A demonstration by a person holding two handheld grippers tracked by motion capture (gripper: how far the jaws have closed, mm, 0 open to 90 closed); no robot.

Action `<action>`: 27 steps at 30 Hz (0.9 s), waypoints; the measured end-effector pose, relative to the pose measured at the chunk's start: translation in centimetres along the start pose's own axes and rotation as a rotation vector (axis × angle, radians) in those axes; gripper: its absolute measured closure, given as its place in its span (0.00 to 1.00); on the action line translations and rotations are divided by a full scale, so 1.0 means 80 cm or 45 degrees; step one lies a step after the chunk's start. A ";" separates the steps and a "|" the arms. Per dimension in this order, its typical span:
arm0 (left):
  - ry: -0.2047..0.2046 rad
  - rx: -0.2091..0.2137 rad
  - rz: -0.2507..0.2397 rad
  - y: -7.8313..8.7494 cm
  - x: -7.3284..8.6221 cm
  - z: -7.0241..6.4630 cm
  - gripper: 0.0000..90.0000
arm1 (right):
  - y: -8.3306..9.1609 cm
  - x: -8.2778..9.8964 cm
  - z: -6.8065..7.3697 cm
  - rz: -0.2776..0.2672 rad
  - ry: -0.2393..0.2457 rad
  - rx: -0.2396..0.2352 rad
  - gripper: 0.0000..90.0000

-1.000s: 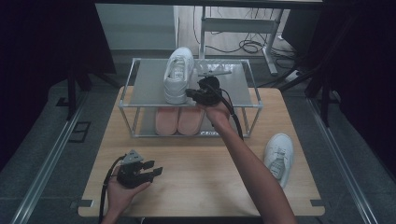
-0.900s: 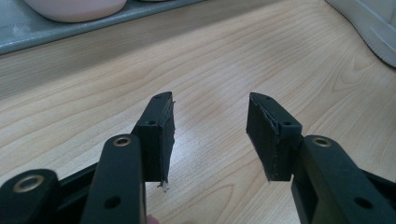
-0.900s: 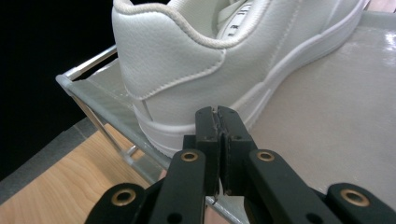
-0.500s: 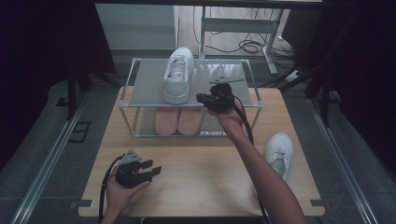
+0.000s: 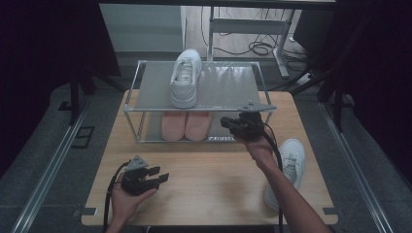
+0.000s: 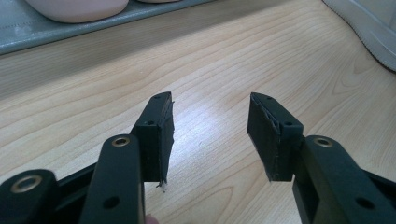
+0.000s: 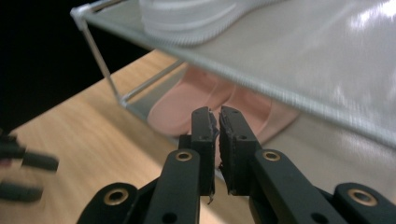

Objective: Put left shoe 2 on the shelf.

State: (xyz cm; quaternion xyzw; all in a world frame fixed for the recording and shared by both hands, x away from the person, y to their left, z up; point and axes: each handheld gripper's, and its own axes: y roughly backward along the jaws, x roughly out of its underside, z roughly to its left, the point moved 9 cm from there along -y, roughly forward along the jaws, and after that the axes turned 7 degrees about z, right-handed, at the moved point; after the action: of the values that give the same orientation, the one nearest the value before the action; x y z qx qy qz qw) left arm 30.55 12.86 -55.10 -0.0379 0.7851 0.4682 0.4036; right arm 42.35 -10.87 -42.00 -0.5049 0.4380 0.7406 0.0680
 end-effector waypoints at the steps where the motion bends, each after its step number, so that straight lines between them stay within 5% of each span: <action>1: 0.002 0.003 0.001 -0.001 0.000 -0.001 0.57 | 0.004 0.007 0.001 0.002 0.005 0.001 0.93; 11: -0.002 0.006 0.006 -0.003 -0.001 -0.004 0.57 | 0.035 0.051 -0.002 -0.011 0.013 0.019 0.83; 22: -0.001 0.010 0.017 -0.006 0.000 -0.005 0.57 | 0.049 0.100 0.008 0.062 0.064 0.046 0.71; 27: -0.001 0.013 0.024 -0.008 0.001 -0.006 0.57 | 0.055 0.118 0.011 0.070 0.036 0.029 0.70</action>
State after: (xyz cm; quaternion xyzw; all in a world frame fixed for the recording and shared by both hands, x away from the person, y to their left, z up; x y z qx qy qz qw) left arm 30.49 12.17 -55.46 -0.0281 0.7877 0.4681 0.3996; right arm 34.87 -16.13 -46.98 -0.5023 0.4612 0.7298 0.0471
